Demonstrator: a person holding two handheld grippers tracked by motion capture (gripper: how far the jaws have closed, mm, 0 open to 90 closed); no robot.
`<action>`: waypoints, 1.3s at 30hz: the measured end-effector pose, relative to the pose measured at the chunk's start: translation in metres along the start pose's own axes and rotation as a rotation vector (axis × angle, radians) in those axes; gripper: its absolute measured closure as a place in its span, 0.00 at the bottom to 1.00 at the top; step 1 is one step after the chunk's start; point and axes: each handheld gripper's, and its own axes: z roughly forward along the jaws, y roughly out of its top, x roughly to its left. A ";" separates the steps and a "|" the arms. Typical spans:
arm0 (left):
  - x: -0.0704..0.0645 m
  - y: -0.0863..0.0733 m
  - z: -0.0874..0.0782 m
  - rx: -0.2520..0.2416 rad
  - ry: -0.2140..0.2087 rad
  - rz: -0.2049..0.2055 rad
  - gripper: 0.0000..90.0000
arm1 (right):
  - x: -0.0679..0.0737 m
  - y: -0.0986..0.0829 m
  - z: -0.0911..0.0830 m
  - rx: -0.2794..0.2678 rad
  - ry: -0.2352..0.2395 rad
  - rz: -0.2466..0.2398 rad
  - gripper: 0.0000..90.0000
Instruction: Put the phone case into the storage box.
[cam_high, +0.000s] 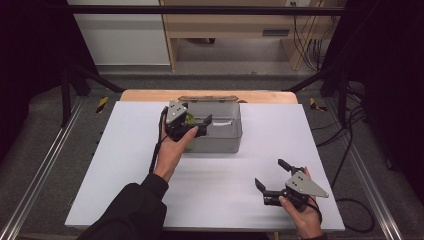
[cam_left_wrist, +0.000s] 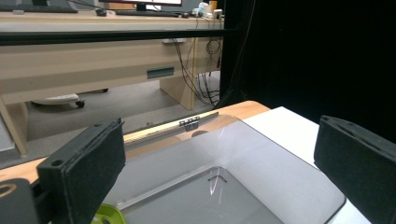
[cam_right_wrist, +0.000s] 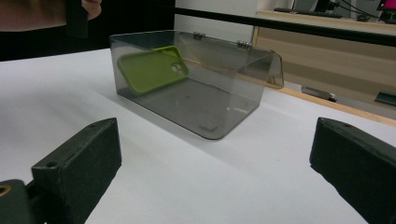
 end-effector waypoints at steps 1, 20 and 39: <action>0.001 0.000 -0.001 -0.002 -0.001 0.002 0.02 | 0.000 0.000 0.000 0.000 0.001 0.000 0.03; 0.016 0.008 -0.024 -0.047 -0.023 -0.012 0.02 | 0.000 0.000 0.000 0.000 0.006 0.002 0.03; 0.047 0.013 -0.057 -0.081 0.011 -0.011 0.02 | 0.001 0.000 0.001 0.003 0.013 0.003 0.02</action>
